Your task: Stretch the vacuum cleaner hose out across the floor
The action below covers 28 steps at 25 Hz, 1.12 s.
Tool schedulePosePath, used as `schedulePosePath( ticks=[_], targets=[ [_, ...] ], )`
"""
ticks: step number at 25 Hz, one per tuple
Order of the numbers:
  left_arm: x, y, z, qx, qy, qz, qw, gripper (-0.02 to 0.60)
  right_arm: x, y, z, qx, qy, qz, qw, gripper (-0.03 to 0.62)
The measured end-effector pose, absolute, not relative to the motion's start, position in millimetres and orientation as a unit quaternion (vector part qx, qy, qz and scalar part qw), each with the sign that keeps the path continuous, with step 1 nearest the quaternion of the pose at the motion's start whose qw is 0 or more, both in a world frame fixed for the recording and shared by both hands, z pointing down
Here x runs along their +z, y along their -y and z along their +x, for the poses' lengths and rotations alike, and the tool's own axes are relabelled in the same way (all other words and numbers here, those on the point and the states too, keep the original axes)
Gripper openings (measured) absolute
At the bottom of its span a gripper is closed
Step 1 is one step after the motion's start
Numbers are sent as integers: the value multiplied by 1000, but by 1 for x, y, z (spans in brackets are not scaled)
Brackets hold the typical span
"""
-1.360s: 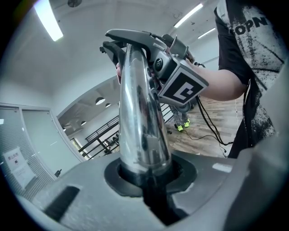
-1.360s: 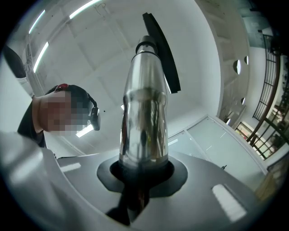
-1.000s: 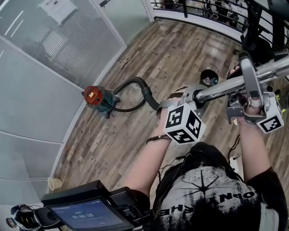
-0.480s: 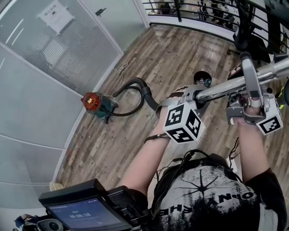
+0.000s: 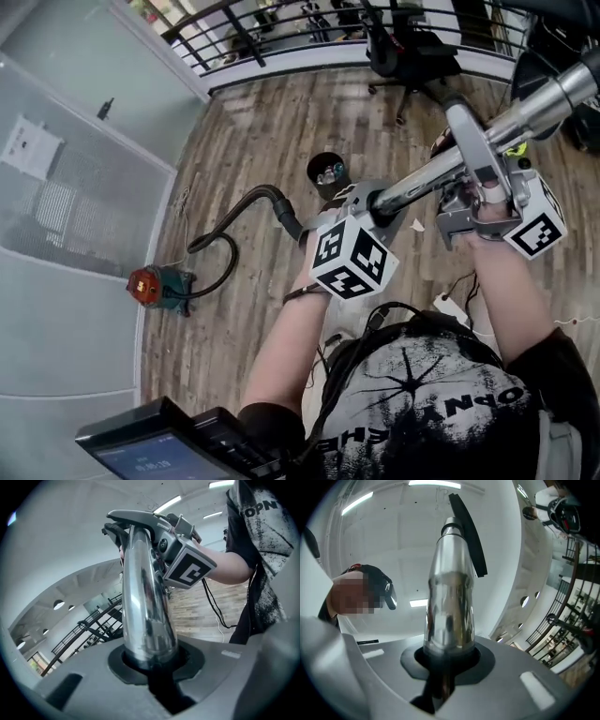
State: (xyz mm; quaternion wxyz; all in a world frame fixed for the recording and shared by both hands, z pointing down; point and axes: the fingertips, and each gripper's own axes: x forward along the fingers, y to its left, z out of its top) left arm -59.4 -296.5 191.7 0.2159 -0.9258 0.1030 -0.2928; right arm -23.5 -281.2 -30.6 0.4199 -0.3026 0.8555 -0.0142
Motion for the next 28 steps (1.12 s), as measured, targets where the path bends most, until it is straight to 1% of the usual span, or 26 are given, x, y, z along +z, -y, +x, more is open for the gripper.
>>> schedulePosePath(
  ticks=[4, 7, 9, 15, 18, 21, 28],
  targets=[
    [188, 275, 16, -293, -57, -930, 213, 84, -33, 264, 55, -14, -838, -347, 421, 69],
    [205, 247, 78, -301, -7, -931, 207, 84, -16, 242, 123, -19, -816, -388, 429, 69],
    [215, 239, 100, -308, 26, -929, 202, 86, -6, 237, 151, -24, -800, -413, 435, 69],
    [232, 219, 128, -334, 126, -915, 190, 89, 15, 225, 198, -38, -742, -490, 456, 69],
    [248, 196, 131, -340, 170, -905, 191, 92, 33, 202, 208, -39, -712, -524, 466, 69],
    [269, 171, 127, -342, 218, -895, 187, 95, 56, 180, 210, -44, -685, -561, 464, 69],
    [300, 151, 137, -334, 320, -868, 182, 109, 88, 167, 231, -46, -628, -633, 450, 71]
  ],
)
